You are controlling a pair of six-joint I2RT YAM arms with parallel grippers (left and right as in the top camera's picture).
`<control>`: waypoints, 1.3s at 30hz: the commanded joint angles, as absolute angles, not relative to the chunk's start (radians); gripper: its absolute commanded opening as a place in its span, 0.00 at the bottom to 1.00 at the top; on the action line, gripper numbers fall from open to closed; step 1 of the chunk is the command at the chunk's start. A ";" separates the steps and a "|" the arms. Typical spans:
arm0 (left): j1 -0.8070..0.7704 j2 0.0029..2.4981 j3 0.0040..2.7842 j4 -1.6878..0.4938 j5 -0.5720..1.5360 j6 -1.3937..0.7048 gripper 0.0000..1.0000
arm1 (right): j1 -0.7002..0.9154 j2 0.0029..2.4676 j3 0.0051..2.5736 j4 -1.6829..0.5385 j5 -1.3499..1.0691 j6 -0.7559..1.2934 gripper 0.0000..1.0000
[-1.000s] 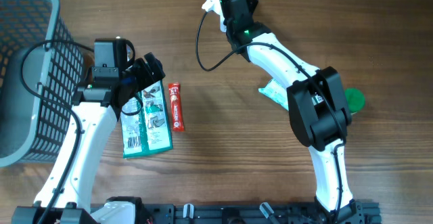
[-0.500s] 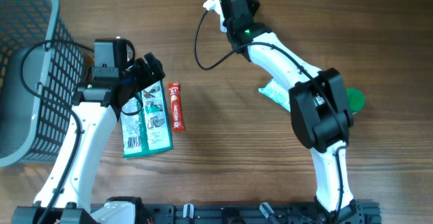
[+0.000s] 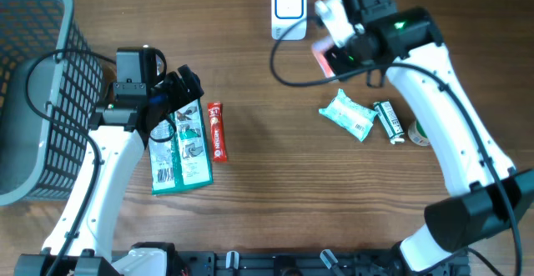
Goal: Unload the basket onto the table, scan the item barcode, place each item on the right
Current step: 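Carry the carton right and set it beside the wipes pack, then reach the right gripper left to the red Nescafe stick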
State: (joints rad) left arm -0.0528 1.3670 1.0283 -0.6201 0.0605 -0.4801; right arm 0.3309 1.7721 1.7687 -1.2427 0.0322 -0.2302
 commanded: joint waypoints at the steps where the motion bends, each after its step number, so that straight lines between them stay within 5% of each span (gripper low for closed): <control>1: -0.054 1.356 1.044 -0.617 0.051 -0.476 1.00 | 0.263 1.811 1.657 -1.294 -0.054 -0.104 0.04; 9: -0.054 1.356 1.044 -0.617 0.051 -0.476 1.00 | 0.202 1.812 1.379 -1.085 -0.046 -0.068 0.11; 11: -0.054 1.356 1.044 -0.617 0.051 -0.476 1.00 | 0.199 1.812 1.352 -1.063 -0.046 -0.068 0.21; 13: -0.054 1.356 1.044 -0.617 0.051 -0.476 1.00 | 0.199 1.812 1.346 -1.058 -0.037 -0.068 0.57; 14: -0.054 1.356 1.044 -0.617 0.051 -0.476 1.00 | 0.199 1.812 1.347 -1.053 -0.029 -0.068 0.61; 30: -0.054 1.356 1.044 -0.617 0.051 -0.476 1.00 | 0.304 1.718 1.476 -0.880 -0.443 0.268 0.67; 32: -0.054 1.356 1.044 -0.617 0.051 -0.476 1.00 | 0.352 1.721 1.452 -0.818 -0.443 0.304 0.73; 34: -0.054 1.356 1.044 -0.617 0.051 -0.476 1.00 | 0.410 1.727 1.423 -0.740 -0.442 0.366 1.00; 39: -0.054 1.356 1.044 -0.617 0.051 -0.476 1.00 | 0.533 1.761 1.364 -0.606 -0.442 0.479 0.94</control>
State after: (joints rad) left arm -0.0528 1.3670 1.0283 -0.6205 0.0608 -0.4801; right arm 0.4683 1.7298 1.4040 -0.6479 -0.4110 0.3630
